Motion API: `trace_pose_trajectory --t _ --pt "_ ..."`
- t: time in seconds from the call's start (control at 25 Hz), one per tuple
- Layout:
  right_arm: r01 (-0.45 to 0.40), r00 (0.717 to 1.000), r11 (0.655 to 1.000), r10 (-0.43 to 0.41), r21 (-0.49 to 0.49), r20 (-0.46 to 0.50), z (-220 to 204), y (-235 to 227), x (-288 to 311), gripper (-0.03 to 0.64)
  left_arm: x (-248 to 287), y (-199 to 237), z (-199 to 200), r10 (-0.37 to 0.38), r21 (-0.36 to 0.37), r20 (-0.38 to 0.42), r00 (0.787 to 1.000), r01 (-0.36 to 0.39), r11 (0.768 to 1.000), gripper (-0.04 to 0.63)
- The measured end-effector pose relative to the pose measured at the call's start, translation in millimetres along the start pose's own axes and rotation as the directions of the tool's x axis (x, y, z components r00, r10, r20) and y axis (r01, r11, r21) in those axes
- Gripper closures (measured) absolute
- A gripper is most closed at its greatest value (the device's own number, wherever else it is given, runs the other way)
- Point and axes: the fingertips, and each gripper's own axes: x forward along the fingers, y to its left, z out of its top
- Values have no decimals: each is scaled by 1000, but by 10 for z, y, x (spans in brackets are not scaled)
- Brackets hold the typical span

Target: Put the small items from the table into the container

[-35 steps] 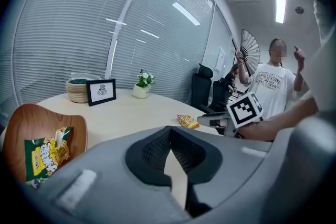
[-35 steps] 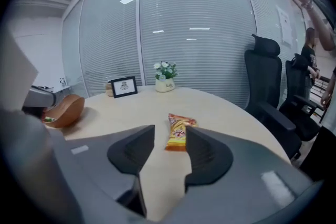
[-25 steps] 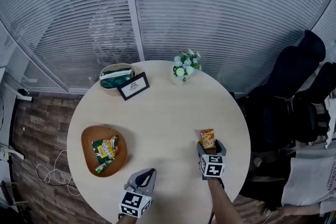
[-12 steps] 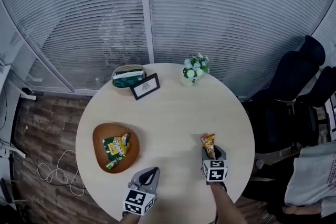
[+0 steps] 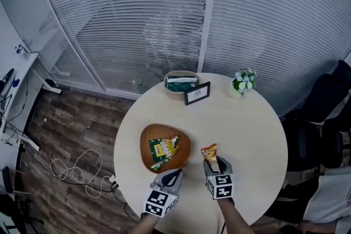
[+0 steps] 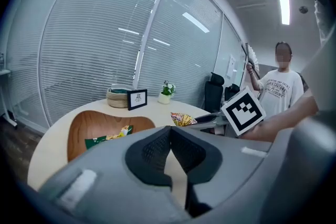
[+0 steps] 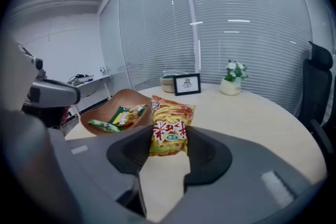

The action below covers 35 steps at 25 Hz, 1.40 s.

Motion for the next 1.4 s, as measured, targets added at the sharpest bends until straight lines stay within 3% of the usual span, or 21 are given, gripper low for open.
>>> trace_pose_trajectory --t 0.2,0.48,0.88,1.0,1.08,1.12,1.24,1.4 --pt "-93 996 993 93 -69 0 187 825 266 431 -409 558 -57 79 -39 14 997 -79 996 598" --pt "-196 979 972 187 -130 -78 139 1514 680 425 -810 1058 -231 146 -86 16 989 -144 986 598" --pt "-179 983 984 179 8 -40 144 1660 656 376 -1086 1310 -386 145 -116 8 989 -143 983 598" --pt "-149 989 989 148 26 11 209 1608 445 446 -991 1302 -369 121 -107 16 993 -118 987 598" --pt "-109 993 994 109 -2 39 293 1550 283 581 -898 1272 -345 99 -96 21 995 -96 991 598" --pt "-88 994 996 89 -10 56 346 1521 199 615 -854 1252 -327 86 -89 22 996 -84 992 598" --pt "-49 993 998 44 39 112 471 1419 -52 615 -736 1161 -265 48 -62 23 999 -46 997 598" --pt "-4 996 989 -10 147 90 376 1300 -280 615 -628 997 -192 0 -33 18 1000 1 999 598"
